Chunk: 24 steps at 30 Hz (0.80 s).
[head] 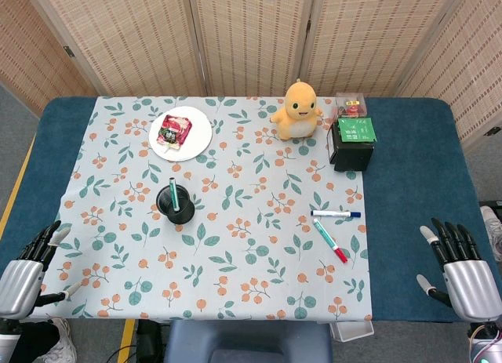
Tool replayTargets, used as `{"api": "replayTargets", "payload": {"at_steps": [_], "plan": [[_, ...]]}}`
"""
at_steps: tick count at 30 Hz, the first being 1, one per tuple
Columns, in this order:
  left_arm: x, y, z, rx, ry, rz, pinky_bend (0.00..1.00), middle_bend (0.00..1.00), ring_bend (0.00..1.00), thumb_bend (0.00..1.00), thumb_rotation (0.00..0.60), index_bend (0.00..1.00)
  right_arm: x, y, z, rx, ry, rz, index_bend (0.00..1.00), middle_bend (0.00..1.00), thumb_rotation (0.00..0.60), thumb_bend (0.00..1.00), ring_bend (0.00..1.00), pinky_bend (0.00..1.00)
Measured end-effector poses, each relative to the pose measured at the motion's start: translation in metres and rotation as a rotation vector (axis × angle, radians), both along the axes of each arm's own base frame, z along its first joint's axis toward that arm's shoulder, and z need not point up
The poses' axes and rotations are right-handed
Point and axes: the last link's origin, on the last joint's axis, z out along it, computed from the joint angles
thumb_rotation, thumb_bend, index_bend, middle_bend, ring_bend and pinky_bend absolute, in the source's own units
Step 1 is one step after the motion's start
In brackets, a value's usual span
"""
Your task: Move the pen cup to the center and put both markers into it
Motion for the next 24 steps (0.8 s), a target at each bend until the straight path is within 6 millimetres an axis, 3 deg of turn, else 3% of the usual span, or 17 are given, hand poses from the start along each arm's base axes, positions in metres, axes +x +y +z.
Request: {"api": "replayTargets", "payload": {"at_steps": [12, 24], "plan": [[0.0009, 0.0002, 0.0005, -0.015, -0.026, -0.009, 0.20, 0.00, 0.00, 0.05, 0.600, 0.00, -0.0009, -0.0002, 0.0014, -0.008, 0.000, -0.004, 0.07, 0.00, 0.600, 0.21, 0.00, 0.00], [-0.0009, 0.0042, 0.0022, -0.106, -0.180, -0.040, 0.21, 0.00, 0.00, 0.05, 0.600, 0.00, 0.0002, -0.0037, 0.0015, -0.012, -0.005, 0.003, 0.07, 0.00, 0.600, 0.21, 0.00, 0.00]]}}
